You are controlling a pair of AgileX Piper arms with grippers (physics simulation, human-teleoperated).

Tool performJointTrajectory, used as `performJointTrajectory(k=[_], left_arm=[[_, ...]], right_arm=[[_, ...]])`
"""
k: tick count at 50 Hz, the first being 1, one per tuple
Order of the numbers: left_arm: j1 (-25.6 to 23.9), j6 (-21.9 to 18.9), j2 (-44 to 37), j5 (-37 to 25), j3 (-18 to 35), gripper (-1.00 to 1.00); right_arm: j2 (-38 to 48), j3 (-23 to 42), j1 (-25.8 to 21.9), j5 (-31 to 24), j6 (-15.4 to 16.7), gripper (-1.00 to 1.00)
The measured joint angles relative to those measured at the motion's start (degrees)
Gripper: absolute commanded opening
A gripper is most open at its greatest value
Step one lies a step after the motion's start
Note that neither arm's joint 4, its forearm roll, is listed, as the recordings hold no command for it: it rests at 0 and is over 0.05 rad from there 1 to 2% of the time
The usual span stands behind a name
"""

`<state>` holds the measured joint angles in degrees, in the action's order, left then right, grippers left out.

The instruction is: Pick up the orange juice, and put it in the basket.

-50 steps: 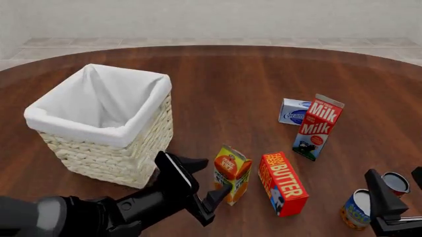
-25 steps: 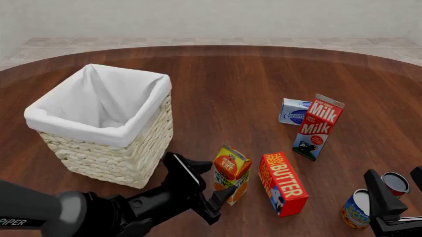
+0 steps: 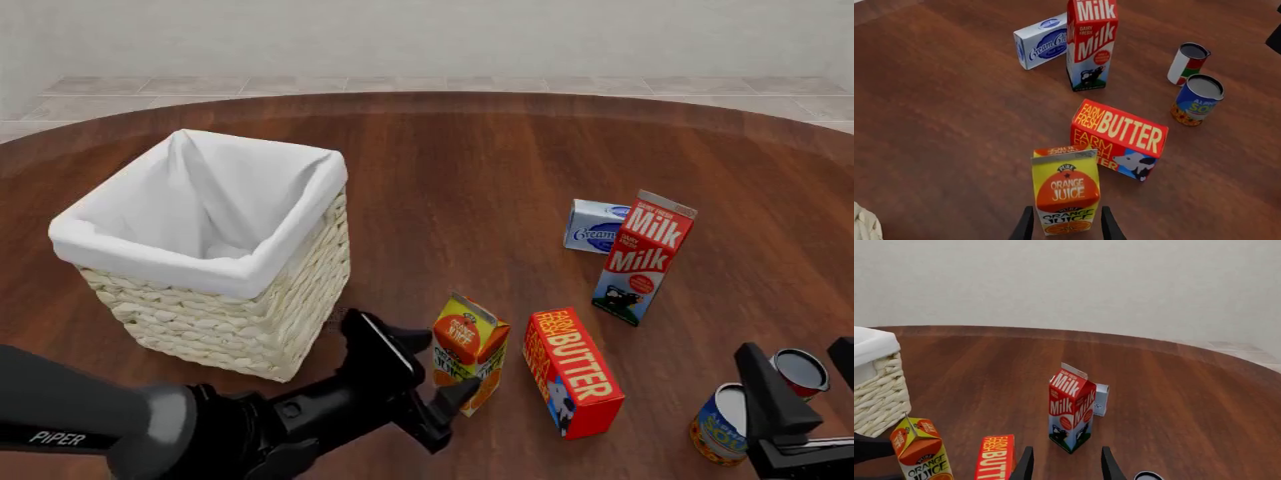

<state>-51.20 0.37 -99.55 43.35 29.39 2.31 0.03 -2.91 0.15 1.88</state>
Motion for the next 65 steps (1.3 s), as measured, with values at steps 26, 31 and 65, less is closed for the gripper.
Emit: performJointTrajectory(k=[26, 31, 65], left_arm=[[0.3, 1.0, -3.3, -0.6, 2.2, 1.00], [0.2, 0.9, -3.9, -0.5, 2.6, 1.00], [0.1, 1.6, -3.7, -0.1, 2.1, -1.00]], right_arm=[[1.1, 0.0, -0.3, 0.6, -0.1, 1.00], [1.1, 0.0, -0.4, 0.6, -0.1, 1.00], [1.2, 0.0, -0.5, 0.6, 0.0, 1.00]])
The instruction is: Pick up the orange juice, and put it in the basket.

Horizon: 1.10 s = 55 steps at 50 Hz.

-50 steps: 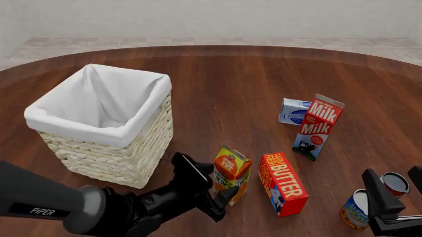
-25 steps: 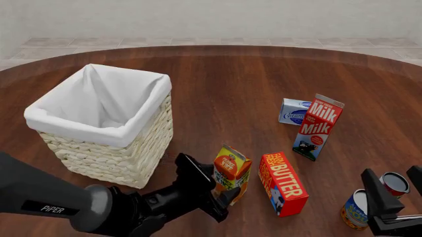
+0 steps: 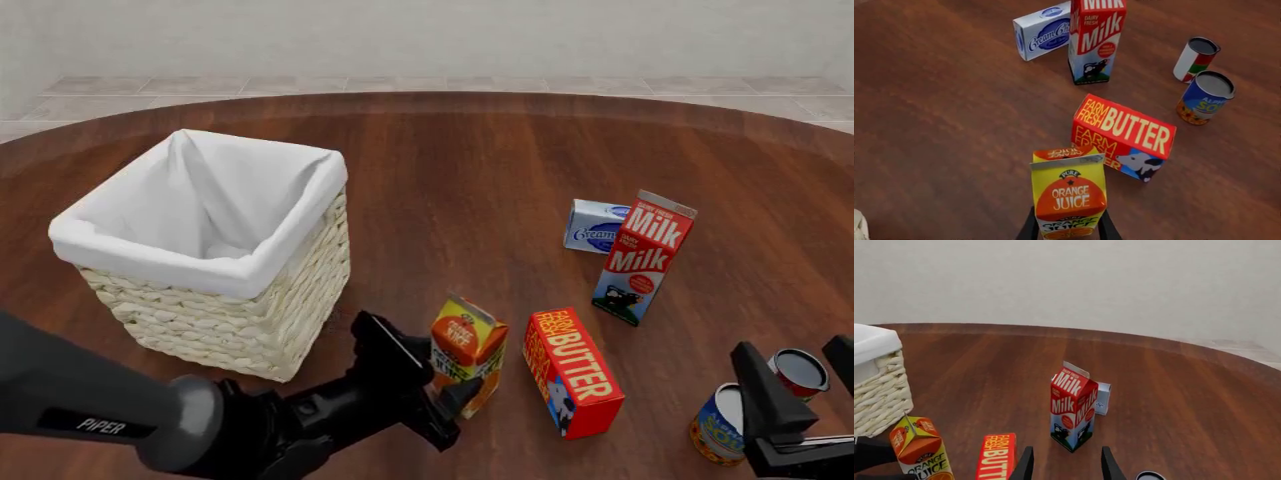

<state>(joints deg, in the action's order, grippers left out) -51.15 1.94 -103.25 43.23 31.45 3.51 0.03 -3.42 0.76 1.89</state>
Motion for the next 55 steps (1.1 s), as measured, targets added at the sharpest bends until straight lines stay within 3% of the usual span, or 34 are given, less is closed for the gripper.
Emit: performJointTrajectory(k=[21, 55], left_arm=[[-0.2, 2.1, 7.3, -2.1, -1.9, -1.00], [-1.1, -0.9, 24.4, -11.7, -3.3, -1.00]], right_arm=[[0.9, 0.0, 0.0, 0.8, -0.2, 1.00], [2.5, 0.0, -0.2, 2.0, -3.1, 1.00]])
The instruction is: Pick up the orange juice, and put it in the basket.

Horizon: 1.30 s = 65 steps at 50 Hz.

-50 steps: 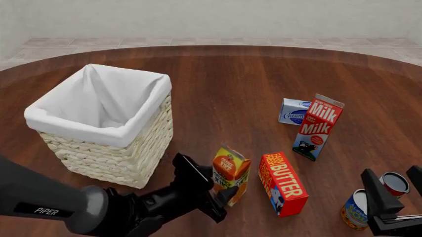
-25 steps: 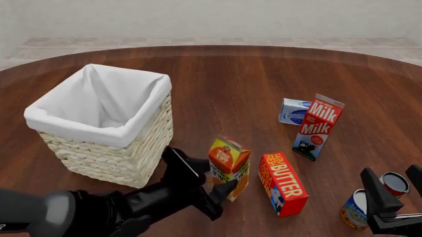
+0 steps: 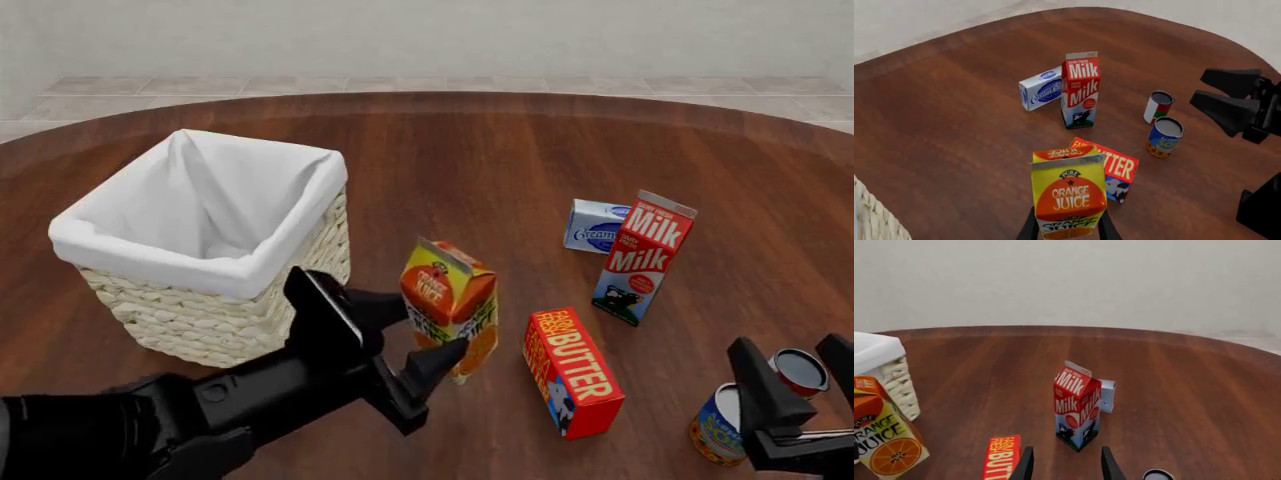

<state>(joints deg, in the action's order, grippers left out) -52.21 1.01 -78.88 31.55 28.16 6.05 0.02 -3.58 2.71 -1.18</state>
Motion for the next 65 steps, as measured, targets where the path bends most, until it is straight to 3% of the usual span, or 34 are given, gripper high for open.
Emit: performJointTrajectory(k=[16, 34, 45, 65], left_arm=[[-1.7, -1.7, 9.7, -9.1, 3.1, -1.00], [-1.5, -3.4, 18.9, -21.4, 10.2, -1.00], [0.4, -4.6, 21.6, -27.2, 13.9, -1.00], [5.9, -2.3, 25.8, -36.6, 18.4, -1.00]], right_arm=[[1.4, 0.0, -0.7, 0.8, -0.7, 1.00], [2.9, 0.0, -1.4, 1.8, -0.9, 1.00], [3.6, 0.0, -1.5, 2.2, -1.0, 1.00], [4.5, 0.0, -1.6, 2.7, -1.0, 1.00]])
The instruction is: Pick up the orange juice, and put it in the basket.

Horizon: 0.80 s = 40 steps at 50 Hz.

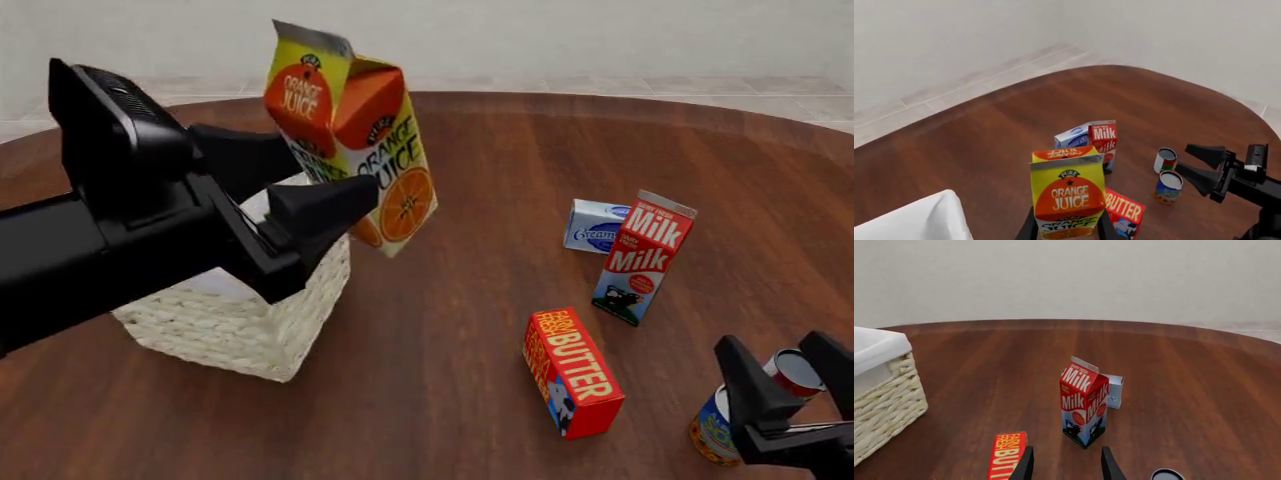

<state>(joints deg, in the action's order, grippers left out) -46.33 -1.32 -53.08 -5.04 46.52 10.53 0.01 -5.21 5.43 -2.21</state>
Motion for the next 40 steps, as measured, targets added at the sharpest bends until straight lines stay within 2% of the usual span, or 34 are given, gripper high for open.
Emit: performJointTrajectory(k=[14, 28, 40], left_arm=[[4.8, 1.4, 2.1, -8.4, 3.5, -1.00], [8.7, 1.0, 2.1, -13.8, 6.9, -1.00], [12.6, -0.2, 2.5, -17.2, 7.5, -1.00]], right_arm=[[-1.4, 0.0, 0.0, -1.3, 0.5, 1.00], [-1.8, 0.0, 0.2, -1.8, 1.1, 1.00], [-2.5, 0.0, 0.0, -2.8, 1.6, 1.00]])
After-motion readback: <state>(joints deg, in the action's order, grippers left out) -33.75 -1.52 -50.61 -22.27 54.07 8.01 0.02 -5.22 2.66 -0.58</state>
